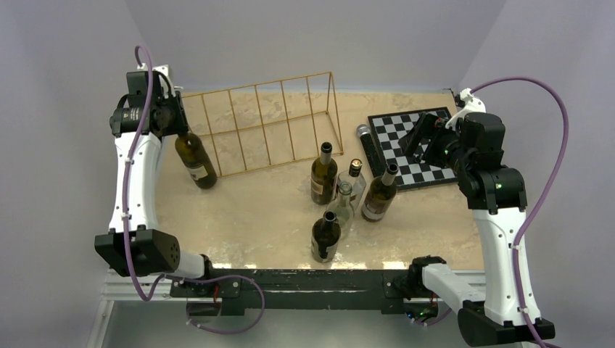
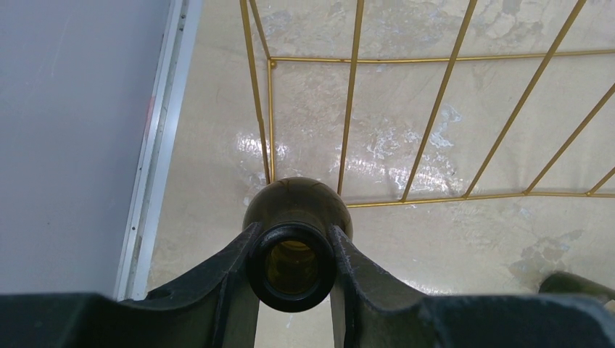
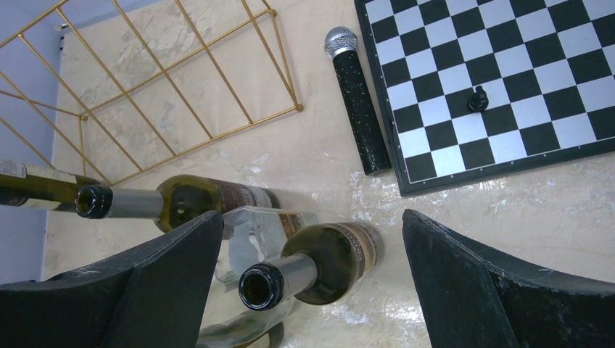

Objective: Put the wine bottle on the wine rack

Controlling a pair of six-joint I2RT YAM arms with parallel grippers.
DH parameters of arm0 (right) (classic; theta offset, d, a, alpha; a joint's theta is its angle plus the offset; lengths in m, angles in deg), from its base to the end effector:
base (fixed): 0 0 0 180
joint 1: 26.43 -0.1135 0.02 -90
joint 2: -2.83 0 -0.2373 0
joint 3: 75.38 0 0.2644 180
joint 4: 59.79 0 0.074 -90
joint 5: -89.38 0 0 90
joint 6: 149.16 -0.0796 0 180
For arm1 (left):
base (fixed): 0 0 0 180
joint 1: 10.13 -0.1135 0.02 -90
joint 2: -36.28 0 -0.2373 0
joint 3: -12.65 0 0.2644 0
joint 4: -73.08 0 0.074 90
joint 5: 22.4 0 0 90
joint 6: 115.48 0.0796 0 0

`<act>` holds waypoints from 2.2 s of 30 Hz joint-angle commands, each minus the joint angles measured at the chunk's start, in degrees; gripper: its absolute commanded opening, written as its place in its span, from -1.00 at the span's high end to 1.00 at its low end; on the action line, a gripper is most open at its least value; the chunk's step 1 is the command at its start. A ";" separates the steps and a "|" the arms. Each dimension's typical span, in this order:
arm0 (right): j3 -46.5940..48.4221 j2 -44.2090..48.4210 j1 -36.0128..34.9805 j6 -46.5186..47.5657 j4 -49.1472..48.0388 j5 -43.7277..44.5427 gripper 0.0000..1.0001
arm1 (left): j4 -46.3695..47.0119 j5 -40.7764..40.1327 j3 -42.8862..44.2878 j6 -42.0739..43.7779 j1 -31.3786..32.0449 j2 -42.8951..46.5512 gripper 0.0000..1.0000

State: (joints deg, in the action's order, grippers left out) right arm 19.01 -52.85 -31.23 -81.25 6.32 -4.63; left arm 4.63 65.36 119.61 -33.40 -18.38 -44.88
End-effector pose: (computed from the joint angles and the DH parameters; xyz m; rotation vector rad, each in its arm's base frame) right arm 0.2275 0.0247 0.4042 0.2672 2.0501 0.3626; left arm 0.3306 0.0511 0.3590 -0.3452 2.2891 0.0482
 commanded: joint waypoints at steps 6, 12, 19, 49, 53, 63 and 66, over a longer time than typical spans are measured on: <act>1.00 0.47 0.29 -0.68 -1.68 0.81 -0.97 | 8.19 -0.67 1.19 -0.96 -0.42 -1.65 1.00; 1.61 -0.69 0.27 -0.77 -1.72 0.33 -0.97 | 8.38 -1.26 0.23 -1.15 -0.45 -4.05 1.00; 2.14 -1.45 0.29 -0.64 -1.55 0.41 -0.97 | 9.68 -1.30 0.50 -2.71 -0.45 -7.39 0.96; -1.12 1.35 0.26 -2.56 -3.24 3.65 -0.97 | 20.34 -1.29 6.55 -5.61 -0.45 -22.97 0.39; -1.30 1.52 0.34 -2.83 -3.19 3.81 -0.98 | 20.57 -1.37 6.26 -5.88 -0.45 -23.52 0.18; -2.48 2.48 0.39 -3.18 -3.07 4.68 -0.97 | 19.34 -1.65 7.14 -6.42 -0.45 -24.91 0.09; -2.69 2.71 0.33 -3.14 -2.95 4.80 -0.98 | 19.14 -2.12 7.00 -6.67 -0.45 -24.15 0.08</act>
State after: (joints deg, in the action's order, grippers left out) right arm 16.74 -51.19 -31.18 -83.72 5.18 -1.35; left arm 24.06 63.13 125.25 -38.51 -18.69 -69.73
